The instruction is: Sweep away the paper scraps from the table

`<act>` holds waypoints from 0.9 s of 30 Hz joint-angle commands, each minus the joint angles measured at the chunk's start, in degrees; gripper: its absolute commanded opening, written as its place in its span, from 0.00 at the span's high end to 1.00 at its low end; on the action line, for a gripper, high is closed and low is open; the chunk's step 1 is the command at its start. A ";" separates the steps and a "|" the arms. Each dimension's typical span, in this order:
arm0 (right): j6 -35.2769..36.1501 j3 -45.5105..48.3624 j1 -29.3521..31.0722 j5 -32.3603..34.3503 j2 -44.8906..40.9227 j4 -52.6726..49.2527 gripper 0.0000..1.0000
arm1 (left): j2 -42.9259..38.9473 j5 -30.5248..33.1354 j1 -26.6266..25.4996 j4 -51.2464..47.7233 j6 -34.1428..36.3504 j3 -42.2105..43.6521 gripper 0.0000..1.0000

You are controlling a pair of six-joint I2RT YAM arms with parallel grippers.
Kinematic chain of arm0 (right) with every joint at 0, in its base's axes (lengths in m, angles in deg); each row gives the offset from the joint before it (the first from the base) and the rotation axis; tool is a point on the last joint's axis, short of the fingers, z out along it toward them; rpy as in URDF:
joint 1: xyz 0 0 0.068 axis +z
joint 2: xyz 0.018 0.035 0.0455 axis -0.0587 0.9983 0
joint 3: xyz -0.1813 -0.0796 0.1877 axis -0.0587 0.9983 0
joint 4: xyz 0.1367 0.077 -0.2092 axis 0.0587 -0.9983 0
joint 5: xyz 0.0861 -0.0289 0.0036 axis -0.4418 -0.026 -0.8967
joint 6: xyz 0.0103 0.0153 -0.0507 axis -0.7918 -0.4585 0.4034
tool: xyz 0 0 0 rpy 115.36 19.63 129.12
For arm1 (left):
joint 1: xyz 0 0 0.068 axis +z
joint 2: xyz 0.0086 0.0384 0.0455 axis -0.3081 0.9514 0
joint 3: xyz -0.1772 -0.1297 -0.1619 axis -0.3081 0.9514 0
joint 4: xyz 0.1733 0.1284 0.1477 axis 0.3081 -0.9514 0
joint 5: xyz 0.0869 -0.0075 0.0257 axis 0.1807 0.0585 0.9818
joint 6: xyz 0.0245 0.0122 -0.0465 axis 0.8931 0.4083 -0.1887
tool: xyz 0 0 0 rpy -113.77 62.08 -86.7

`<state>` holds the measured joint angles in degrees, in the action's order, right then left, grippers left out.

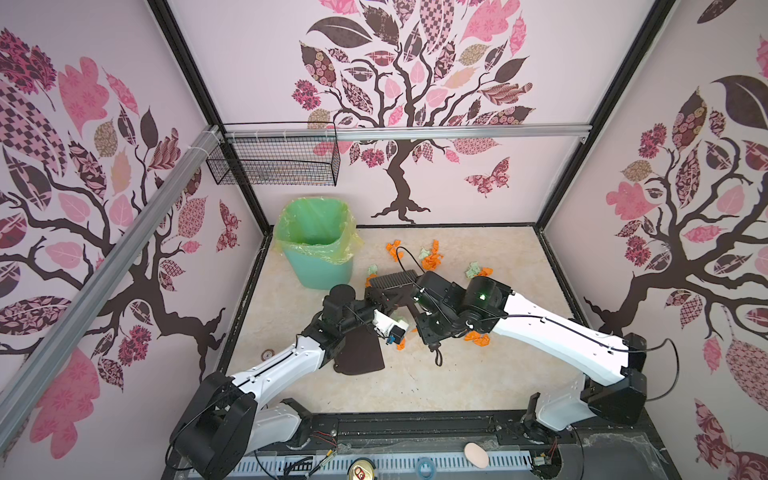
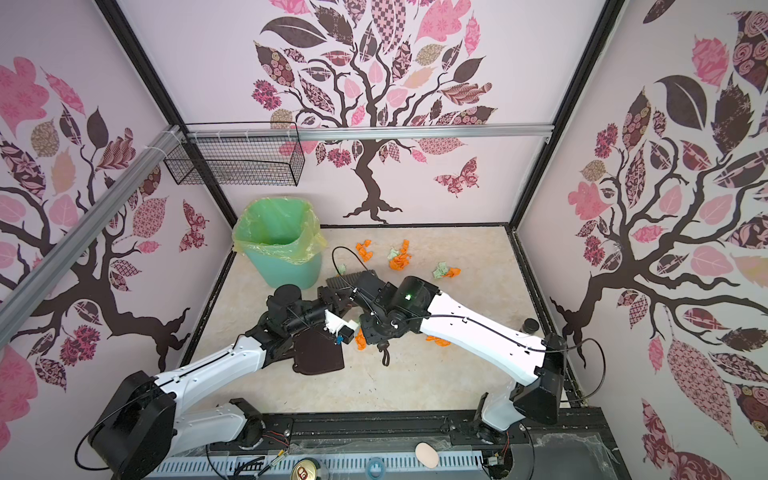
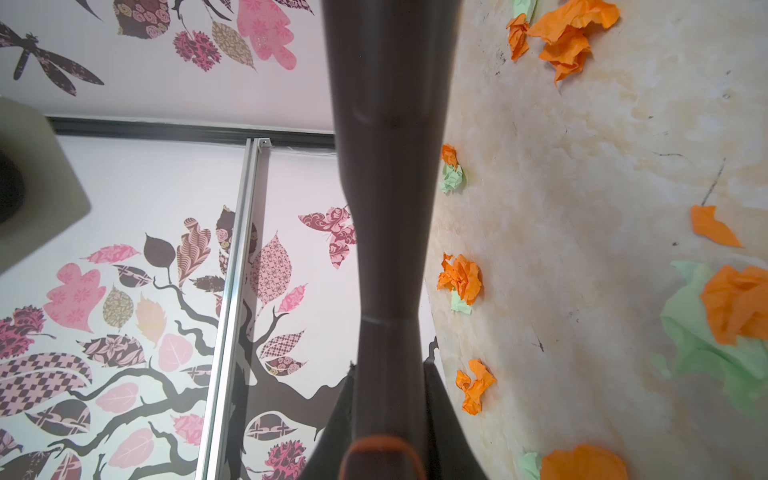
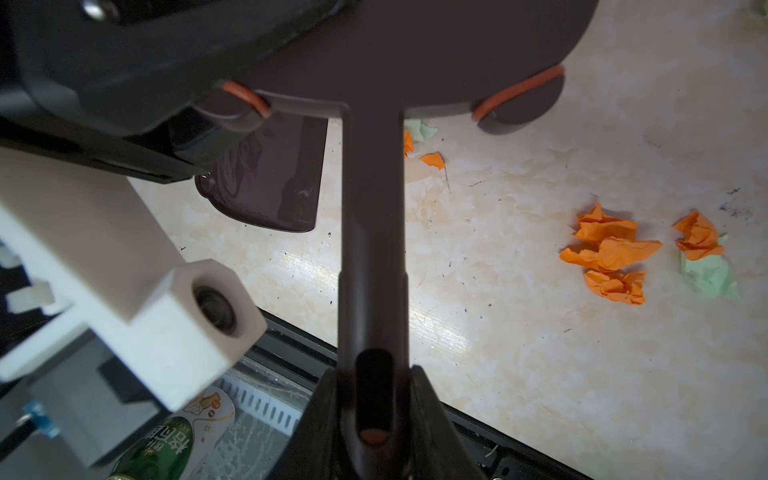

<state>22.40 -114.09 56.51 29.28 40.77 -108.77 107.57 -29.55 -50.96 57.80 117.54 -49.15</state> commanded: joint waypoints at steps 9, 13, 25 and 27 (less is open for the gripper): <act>-5.25 15.09 0.42 -1.85 -17.02 23.26 0.35 | 0.53 15.76 -0.93 9.29 -18.33 -4.71 1.00; -11.76 24.14 0.24 4.26 -28.02 34.21 0.26 | 1.75 22.88 -2.49 17.01 -20.37 -3.17 1.00; -22.59 44.27 0.24 17.24 -42.11 65.94 0.27 | 1.35 30.51 -4.27 14.60 -21.68 -4.64 1.00; -20.86 41.85 0.20 15.88 -38.87 67.46 0.26 | 0.96 29.87 -4.25 14.60 -21.33 -3.87 1.00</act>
<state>0.39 -68.74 56.62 44.30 -1.11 -48.51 109.56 -0.57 -54.91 69.91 96.97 -51.51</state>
